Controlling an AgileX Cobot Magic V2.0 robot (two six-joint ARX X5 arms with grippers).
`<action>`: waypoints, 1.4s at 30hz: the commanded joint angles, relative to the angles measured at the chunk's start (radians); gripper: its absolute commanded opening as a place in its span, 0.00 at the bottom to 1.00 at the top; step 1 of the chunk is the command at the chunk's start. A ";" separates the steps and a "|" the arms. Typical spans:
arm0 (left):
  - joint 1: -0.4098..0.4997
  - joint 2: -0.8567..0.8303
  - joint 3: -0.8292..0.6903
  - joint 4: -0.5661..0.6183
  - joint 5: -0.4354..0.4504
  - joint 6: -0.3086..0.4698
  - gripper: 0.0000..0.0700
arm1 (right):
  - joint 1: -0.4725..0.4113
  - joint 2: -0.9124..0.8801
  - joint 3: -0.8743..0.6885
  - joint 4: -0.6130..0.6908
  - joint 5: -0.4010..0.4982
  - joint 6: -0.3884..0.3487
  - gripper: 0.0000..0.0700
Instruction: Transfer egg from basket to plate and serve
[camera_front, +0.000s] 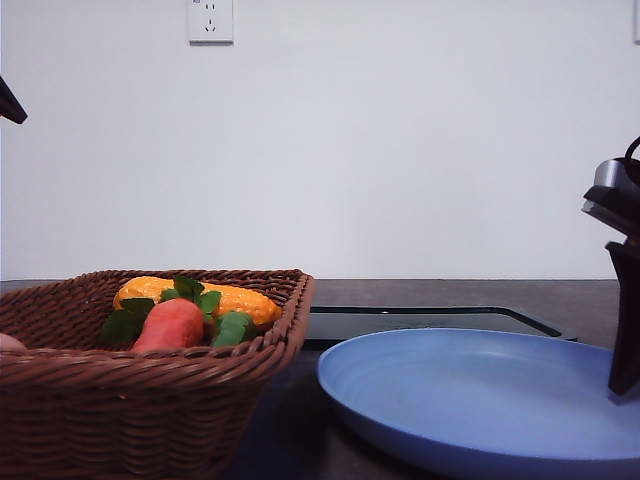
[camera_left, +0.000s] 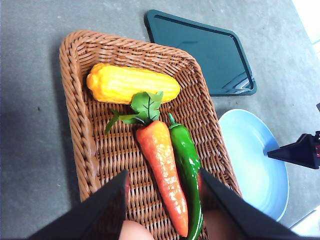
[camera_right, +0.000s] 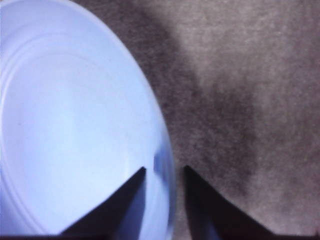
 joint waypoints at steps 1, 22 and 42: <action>-0.001 0.006 0.015 0.007 0.004 0.005 0.40 | 0.003 0.013 0.013 0.004 0.001 0.013 0.04; -0.181 0.011 0.141 -0.288 -0.037 -0.043 0.53 | -0.075 -0.256 0.013 -0.038 0.060 0.052 0.00; -0.618 0.473 0.287 -0.455 -0.464 -0.190 0.53 | -0.082 -0.324 0.014 -0.035 0.059 0.054 0.00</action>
